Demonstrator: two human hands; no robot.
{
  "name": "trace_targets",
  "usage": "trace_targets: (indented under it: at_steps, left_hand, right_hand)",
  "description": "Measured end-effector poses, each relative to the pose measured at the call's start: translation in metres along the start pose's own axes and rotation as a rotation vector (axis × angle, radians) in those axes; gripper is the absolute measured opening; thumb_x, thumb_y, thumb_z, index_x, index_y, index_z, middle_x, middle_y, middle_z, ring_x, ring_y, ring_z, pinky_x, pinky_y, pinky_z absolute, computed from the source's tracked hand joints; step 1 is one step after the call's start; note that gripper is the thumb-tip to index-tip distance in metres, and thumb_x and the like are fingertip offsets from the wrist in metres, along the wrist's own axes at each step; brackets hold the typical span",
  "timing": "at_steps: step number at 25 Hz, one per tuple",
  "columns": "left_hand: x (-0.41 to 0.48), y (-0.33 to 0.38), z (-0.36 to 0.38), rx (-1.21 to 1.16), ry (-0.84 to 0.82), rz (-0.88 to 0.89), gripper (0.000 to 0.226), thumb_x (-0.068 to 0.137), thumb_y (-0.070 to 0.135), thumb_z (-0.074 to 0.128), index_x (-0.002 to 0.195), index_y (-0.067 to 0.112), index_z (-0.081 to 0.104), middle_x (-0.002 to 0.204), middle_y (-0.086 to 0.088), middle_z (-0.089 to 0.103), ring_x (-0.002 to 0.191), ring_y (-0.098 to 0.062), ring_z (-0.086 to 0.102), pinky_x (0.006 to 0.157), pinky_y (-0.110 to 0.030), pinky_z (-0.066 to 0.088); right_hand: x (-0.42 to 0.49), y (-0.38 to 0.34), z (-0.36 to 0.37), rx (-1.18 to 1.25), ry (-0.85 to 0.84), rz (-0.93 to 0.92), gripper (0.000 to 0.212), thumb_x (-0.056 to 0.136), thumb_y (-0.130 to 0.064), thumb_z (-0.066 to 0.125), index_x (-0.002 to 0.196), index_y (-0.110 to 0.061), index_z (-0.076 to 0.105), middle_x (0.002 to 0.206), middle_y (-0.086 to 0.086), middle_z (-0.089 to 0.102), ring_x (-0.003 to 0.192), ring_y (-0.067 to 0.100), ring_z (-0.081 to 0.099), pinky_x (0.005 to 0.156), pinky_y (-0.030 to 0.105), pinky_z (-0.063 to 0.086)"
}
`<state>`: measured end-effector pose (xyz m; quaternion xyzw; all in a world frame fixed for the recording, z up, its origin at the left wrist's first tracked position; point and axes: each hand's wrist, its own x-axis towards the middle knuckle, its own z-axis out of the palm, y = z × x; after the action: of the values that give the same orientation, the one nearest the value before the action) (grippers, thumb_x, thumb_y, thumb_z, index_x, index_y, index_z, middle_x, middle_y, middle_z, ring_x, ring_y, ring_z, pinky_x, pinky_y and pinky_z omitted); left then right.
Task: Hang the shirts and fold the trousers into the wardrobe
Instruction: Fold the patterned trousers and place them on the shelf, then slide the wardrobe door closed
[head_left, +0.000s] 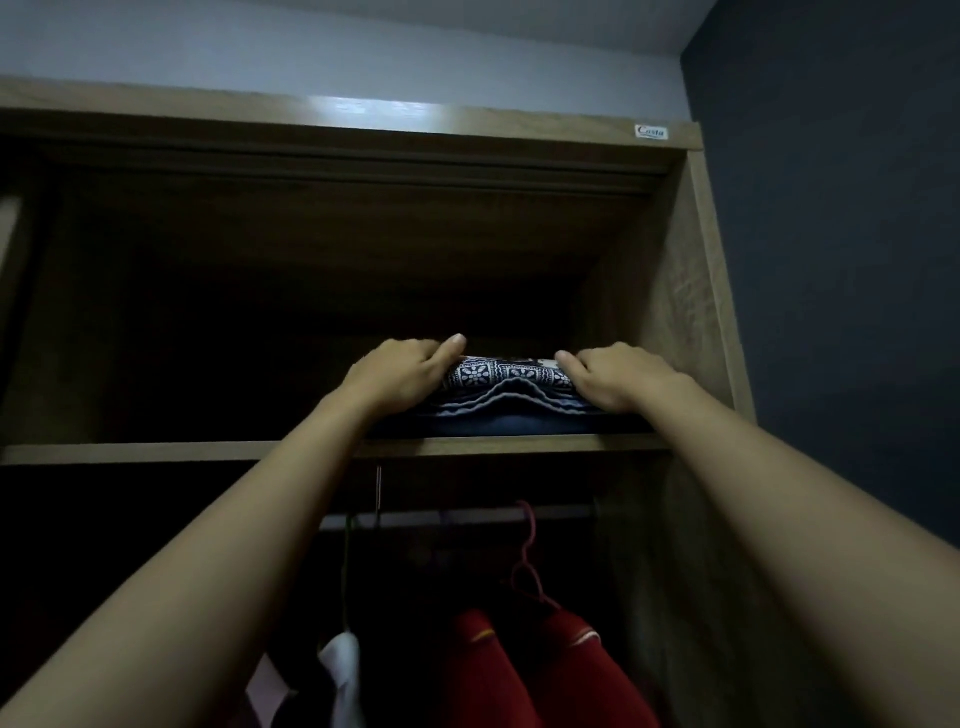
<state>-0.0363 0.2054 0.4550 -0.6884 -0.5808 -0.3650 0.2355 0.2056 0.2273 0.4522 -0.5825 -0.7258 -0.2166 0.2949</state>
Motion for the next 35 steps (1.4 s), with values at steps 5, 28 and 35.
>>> trace_targets:
  at_steps: [5, 28, 35]
  left_hand:
    - [-0.041, -0.018, 0.003, -0.183, 0.339, 0.112, 0.058, 0.097, 0.054, 0.026, 0.143, 0.019, 0.037, 0.151, -0.003, 0.034, 0.141, -0.018, 0.026, 0.115, -0.049, 0.022]
    - [-0.511, -0.322, 0.048, 0.339, -0.130, -0.111, 0.059, 0.099, 0.048, 0.009, 0.149, 0.019, -0.003, 0.157, -0.002, -0.004, 0.143, -0.010, -0.018, 0.115, -0.045, 0.010]
    - [-0.515, -0.340, 0.065, 0.383, 0.005, -0.013, 0.061, 0.099, 0.048, 0.008, 0.149, 0.019, -0.012, 0.156, 0.003, -0.022, 0.145, -0.015, -0.015, 0.115, -0.040, 0.001]
  right_hand:
    - [-0.040, -0.027, 0.018, 0.206, 0.436, -0.193, 0.048, 0.098, -0.035, 0.036, 0.139, -0.011, 0.040, 0.146, 0.012, 0.039, 0.137, 0.026, 0.032, 0.112, 0.037, 0.026]
    - [-0.470, -0.434, 0.316, 0.372, -0.490, -1.045, 0.040, 0.095, -0.034, 0.036, 0.103, -0.005, 0.062, 0.101, 0.013, 0.063, 0.095, 0.027, 0.059, 0.088, 0.037, 0.050]
    - [-0.471, -0.473, 0.355, -0.269, -0.510, -1.217, 0.033, 0.095, -0.023, 0.045, 0.121, -0.005, 0.055, 0.119, 0.012, 0.057, 0.109, 0.027, 0.051, 0.103, 0.038, 0.037]
